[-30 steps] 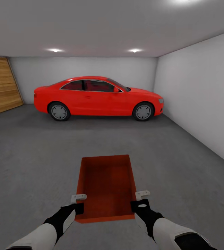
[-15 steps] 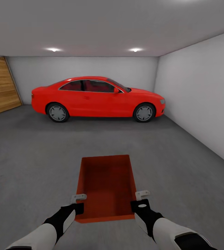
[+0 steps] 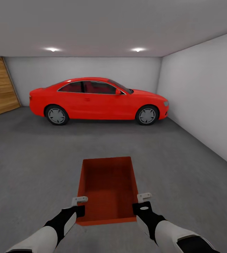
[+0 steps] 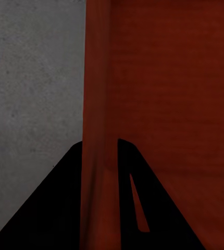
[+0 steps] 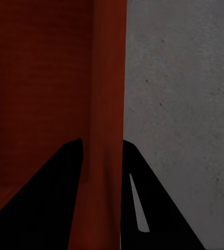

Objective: Move the two storage containers from the living room to the garage. In the garage, place one container on the floor and stack the other container on top of it (either order is fine).

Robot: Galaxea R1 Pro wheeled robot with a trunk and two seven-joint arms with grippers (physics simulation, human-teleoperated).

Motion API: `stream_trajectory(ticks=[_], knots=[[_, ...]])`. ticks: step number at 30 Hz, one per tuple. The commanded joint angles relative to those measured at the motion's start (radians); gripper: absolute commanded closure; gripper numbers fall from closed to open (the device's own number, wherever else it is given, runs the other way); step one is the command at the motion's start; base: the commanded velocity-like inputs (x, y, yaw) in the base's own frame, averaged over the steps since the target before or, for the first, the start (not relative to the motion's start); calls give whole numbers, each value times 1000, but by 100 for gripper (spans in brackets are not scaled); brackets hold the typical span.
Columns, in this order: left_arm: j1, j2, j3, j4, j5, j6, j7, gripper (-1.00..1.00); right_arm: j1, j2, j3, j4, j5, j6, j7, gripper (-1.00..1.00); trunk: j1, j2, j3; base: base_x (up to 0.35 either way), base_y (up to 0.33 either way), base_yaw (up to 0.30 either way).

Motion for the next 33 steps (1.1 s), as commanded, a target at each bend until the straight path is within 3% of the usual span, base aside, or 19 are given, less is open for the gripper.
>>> stream_trajectory(ticks=[1, 22, 33], knots=[[-1, 50, 14, -25, 1, -2, 9, 100, -1, 0, -13, 4, -7, 3, -13, 100, 1, -2, -2, 322, 0, 0], [-1, 50, 14, -26, 1, -3, 9, 100, -1, 0, -13, 4, -7, 3, -13, 100, 1, -2, -2, 322, 0, -2], [-1, 50, 14, -26, 1, -2, 8, 100, -1, 0, -13, 4, -7, 3, -13, 100, 1, -2, -2, 322, 0, -210]])
